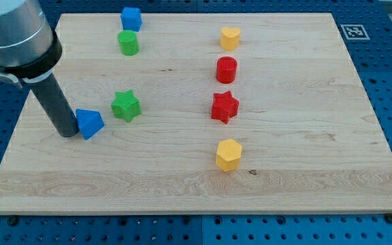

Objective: Push the blue triangle into the green star

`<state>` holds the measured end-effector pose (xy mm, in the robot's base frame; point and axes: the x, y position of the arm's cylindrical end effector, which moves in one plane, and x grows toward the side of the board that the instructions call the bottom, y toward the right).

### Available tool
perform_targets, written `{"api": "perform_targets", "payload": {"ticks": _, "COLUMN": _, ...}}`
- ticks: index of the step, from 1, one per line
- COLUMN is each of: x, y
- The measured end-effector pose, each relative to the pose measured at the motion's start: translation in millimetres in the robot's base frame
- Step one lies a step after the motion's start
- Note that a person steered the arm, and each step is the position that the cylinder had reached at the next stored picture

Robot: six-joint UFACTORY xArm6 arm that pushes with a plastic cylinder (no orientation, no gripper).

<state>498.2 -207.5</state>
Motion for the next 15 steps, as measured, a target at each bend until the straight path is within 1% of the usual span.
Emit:
{"api": "perform_targets", "payload": {"ticks": 1, "x": 0.0, "y": 0.3}}
{"api": "perform_targets", "payload": {"ticks": 2, "x": 6.2, "y": 13.9}}
{"api": "perform_targets", "payload": {"ticks": 5, "x": 0.5, "y": 98.2}}
{"api": "perform_targets", "payload": {"ticks": 7, "x": -39.0, "y": 117.0}}
{"api": "perform_targets", "payload": {"ticks": 10, "x": -133.7, "y": 129.2}}
{"api": "perform_targets", "payload": {"ticks": 12, "x": -130.6, "y": 128.9}}
{"api": "perform_targets", "payload": {"ticks": 13, "x": -87.9, "y": 159.5}}
{"api": "perform_targets", "payload": {"ticks": 14, "x": -56.2, "y": 183.1}}
{"api": "perform_targets", "payload": {"ticks": 15, "x": -51.3, "y": 183.4}}
